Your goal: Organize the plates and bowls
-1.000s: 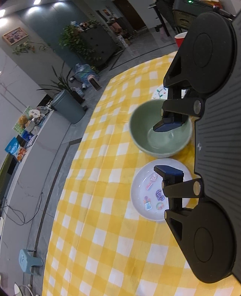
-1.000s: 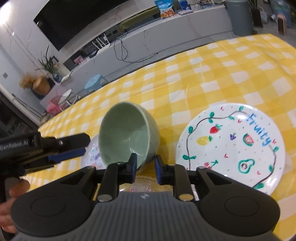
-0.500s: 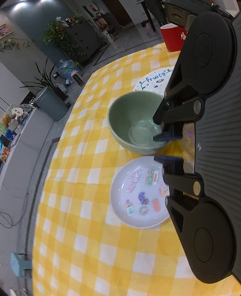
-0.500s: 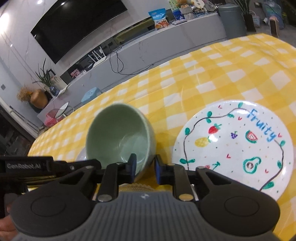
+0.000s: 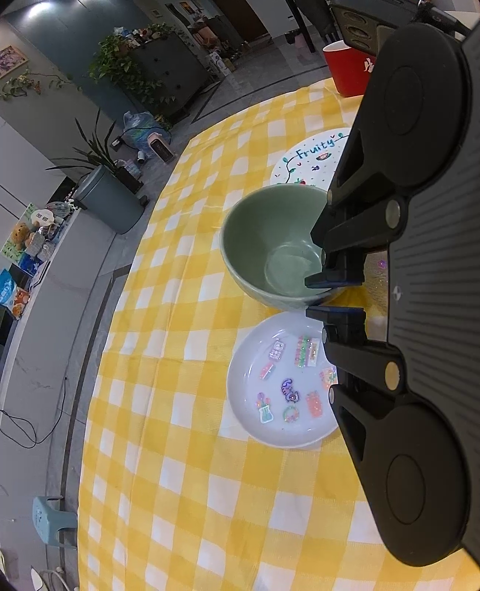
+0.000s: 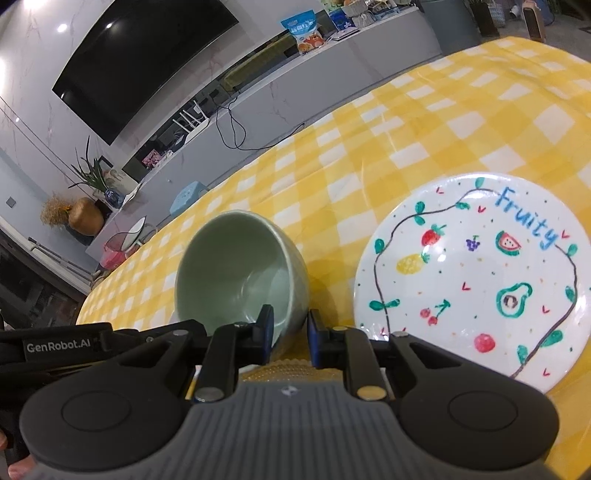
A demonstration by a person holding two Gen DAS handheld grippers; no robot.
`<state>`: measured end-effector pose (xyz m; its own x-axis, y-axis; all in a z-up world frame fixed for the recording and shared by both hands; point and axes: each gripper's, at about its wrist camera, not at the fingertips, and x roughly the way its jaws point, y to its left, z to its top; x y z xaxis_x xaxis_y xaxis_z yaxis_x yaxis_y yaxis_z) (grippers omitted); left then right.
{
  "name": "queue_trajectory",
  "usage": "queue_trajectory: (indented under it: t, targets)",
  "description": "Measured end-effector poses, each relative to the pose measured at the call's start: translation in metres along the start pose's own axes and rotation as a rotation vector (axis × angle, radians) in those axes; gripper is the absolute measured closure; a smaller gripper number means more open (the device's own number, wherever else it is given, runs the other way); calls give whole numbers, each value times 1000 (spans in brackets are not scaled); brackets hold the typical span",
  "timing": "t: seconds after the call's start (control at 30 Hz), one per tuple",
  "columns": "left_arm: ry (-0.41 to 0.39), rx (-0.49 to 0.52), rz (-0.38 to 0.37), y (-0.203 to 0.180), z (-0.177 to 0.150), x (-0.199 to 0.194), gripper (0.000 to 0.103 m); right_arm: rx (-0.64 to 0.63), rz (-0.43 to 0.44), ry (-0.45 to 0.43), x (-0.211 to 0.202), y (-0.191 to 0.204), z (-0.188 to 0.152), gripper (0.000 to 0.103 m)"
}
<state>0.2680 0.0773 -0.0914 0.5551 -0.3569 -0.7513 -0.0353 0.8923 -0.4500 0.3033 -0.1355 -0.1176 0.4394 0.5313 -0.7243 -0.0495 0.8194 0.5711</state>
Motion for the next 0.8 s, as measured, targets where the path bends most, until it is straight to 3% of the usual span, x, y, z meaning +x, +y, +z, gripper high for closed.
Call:
queue_trajectory:
  t: [0.47,0.8]
  targets:
    - [-50,31,-11,-9,1,-20,93,-1,31,-53,-22,8,6,85]
    - [-113,97,-10,-33,-4,-57,93,7,66,-63,-54,18,8,85]
